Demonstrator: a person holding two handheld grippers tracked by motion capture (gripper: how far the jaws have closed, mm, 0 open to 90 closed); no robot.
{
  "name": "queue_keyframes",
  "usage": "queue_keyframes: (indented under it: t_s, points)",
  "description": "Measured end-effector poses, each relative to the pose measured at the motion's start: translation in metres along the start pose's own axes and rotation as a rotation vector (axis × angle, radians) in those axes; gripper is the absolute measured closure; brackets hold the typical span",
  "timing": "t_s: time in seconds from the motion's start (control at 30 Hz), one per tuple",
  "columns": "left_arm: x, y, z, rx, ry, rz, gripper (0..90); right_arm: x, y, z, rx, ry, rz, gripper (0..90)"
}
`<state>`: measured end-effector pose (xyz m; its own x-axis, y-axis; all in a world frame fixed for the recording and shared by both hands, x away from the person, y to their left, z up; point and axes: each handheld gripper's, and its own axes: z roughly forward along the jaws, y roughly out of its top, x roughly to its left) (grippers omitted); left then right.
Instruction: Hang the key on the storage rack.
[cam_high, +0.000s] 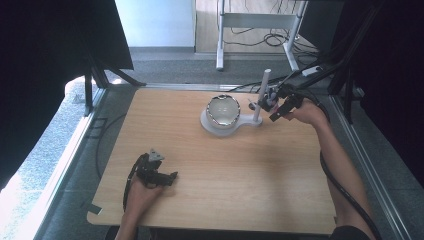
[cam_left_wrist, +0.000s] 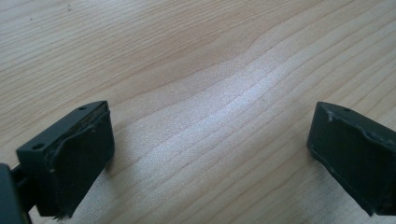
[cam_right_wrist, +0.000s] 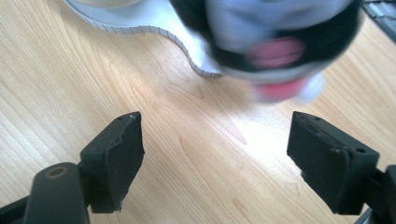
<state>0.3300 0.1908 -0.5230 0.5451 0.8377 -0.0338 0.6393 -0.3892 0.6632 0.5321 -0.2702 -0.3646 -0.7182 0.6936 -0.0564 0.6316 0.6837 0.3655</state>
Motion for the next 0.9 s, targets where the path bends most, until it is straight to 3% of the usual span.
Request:
queue_keyframes:
  t_s: [0.3,0.53,0.9]
  points:
    - [0.000,0.000,0.000,0.001,0.000,0.001,0.5,0.009,-0.006,-0.006,-0.013,-0.025,-0.025,12.7]
    - [0.000,0.000,0.000,0.000,0.000,0.001,0.5,0.024,-0.013,-0.010,-0.003,-0.040,-0.064,7.1]
    - [0.000,0.000,0.000,0.000,0.000,0.000,0.6,0.041,-0.026,-0.023,-0.025,-0.070,-0.100,7.0]
